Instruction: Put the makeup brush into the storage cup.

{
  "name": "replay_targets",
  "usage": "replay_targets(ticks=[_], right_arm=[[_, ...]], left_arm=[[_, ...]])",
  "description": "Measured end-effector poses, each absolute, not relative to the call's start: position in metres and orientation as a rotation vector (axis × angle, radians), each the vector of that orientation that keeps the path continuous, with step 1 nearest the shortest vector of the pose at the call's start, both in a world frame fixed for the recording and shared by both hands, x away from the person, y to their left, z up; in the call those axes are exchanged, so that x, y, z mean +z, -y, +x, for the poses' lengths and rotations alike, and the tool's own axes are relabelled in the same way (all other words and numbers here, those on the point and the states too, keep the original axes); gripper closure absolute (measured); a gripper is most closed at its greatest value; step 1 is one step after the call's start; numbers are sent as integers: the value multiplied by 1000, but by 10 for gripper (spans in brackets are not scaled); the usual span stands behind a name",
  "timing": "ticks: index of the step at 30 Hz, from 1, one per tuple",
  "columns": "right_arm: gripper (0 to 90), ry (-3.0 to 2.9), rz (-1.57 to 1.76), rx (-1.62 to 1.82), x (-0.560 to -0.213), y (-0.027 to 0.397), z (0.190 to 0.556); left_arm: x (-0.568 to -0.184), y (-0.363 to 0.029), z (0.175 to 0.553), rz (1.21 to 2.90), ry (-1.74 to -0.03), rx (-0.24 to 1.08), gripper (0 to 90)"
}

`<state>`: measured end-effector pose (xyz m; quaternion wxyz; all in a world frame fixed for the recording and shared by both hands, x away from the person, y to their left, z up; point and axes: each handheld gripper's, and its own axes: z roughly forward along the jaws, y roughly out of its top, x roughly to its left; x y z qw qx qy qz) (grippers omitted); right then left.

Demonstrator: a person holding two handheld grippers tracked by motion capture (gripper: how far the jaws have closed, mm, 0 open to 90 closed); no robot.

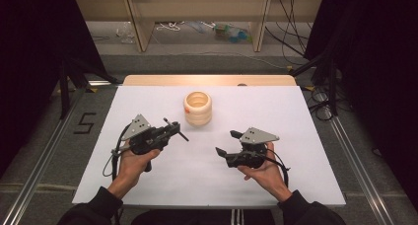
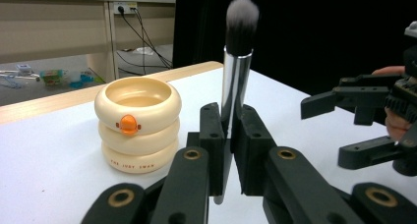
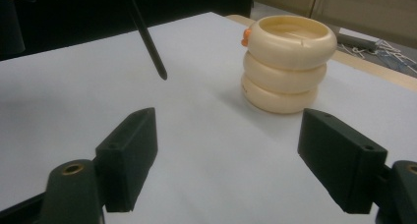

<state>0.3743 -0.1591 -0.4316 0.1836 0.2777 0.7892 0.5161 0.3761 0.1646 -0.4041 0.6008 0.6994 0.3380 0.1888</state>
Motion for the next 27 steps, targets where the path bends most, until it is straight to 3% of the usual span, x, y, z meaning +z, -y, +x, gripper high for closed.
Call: replay_targets(ticks=[5, 27], right_arm=[[181, -2230, 794, 1438, -433, 173, 372], [185, -2214, 867, 1351, -438, 209, 363]], left_arm=[[-404, -166, 377, 1620, -797, 432, 831], [-392, -169, 401, 1643, -852, 398, 831]])
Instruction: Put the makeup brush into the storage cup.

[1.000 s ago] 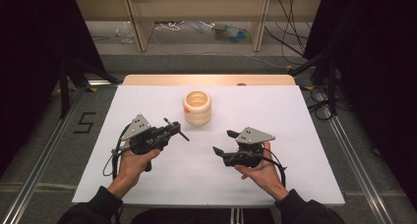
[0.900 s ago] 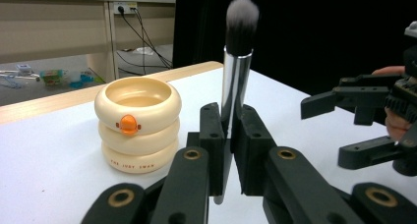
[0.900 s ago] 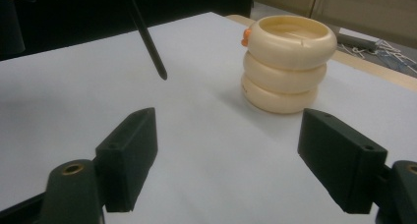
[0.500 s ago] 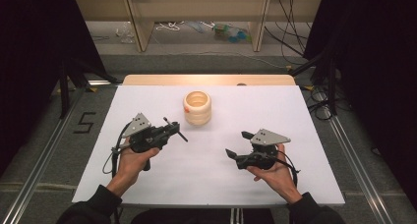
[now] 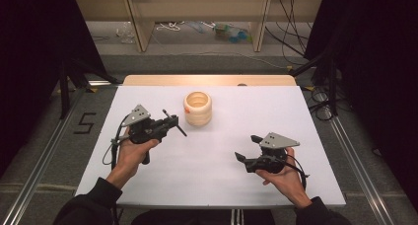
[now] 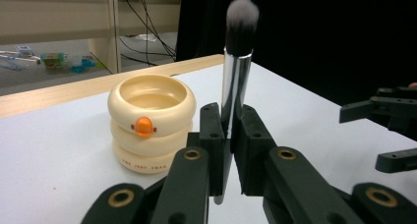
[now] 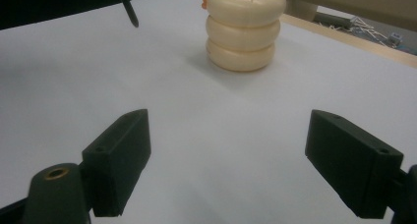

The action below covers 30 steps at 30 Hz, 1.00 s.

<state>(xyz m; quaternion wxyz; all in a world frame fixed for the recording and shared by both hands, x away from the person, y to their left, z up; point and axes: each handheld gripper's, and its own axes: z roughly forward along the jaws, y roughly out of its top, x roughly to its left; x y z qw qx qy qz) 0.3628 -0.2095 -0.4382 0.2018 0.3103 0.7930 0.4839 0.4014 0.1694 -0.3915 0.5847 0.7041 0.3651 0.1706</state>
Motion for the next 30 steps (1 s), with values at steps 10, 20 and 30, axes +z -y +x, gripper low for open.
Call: replay_targets(ticks=[10, 20, 30], right_arm=[[186, -2216, 891, 1337, -442, 221, 358], [190, -2204, 898, 1340, -442, 229, 355], [190, -2214, 907, 1340, -442, 231, 354]], left_arm=[[-389, -166, 415, 1689, -856, 422, 831], [-378, -168, 427, 1687, -882, 410, 831], [-363, -167, 443, 1690, -888, 447, 831]])
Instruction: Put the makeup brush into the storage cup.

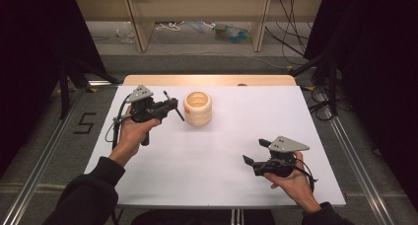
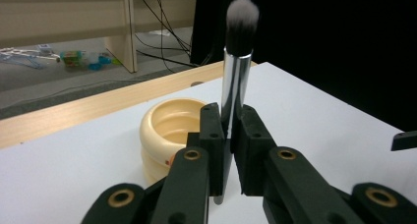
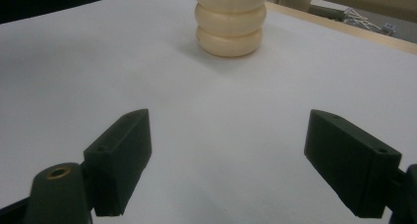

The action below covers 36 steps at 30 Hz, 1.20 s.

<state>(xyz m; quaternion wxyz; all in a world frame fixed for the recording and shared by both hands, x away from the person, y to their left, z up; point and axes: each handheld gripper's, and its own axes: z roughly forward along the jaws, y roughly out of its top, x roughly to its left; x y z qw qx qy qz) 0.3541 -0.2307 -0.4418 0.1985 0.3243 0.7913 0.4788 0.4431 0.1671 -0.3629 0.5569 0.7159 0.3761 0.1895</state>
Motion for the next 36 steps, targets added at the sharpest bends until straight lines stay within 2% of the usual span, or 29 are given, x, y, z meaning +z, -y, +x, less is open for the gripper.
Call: replay_targets(ticks=[14, 36], right_arm=[[179, -2194, 918, 1357, -443, 235, 350], [182, -2216, 905, 1360, -444, 233, 350]], left_arm=[[-345, -159, 462, 1685, -888, 459, 831], [-341, -134, 496, 1689, -911, 479, 831]])
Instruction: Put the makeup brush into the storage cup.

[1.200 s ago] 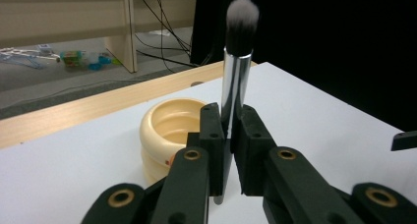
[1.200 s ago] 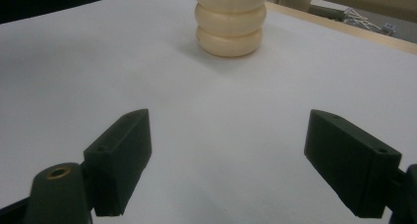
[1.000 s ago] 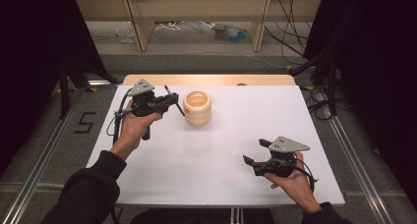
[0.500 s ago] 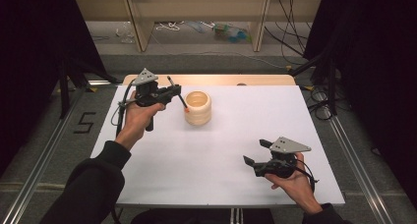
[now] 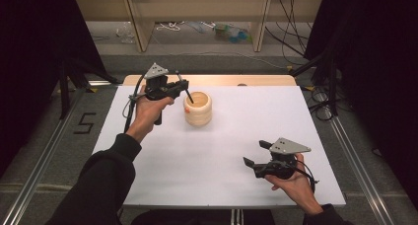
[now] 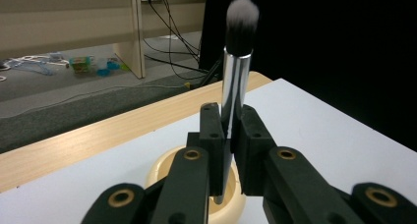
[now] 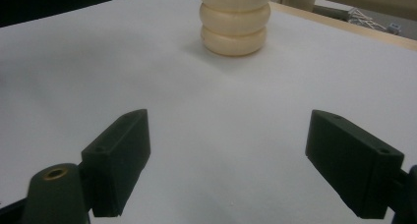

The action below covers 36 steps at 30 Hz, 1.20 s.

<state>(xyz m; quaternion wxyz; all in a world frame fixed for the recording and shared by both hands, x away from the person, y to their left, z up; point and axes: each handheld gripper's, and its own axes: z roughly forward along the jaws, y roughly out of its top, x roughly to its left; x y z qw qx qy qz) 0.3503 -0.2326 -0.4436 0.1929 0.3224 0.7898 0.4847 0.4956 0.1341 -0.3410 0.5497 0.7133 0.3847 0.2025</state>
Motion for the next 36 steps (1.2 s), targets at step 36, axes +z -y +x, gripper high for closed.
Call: replay_targets(ticks=[36], right_arm=[[182, -2215, 891, 1372, -443, 232, 351]], left_arm=[[-367, -116, 536, 1717, -1007, 463, 831]])
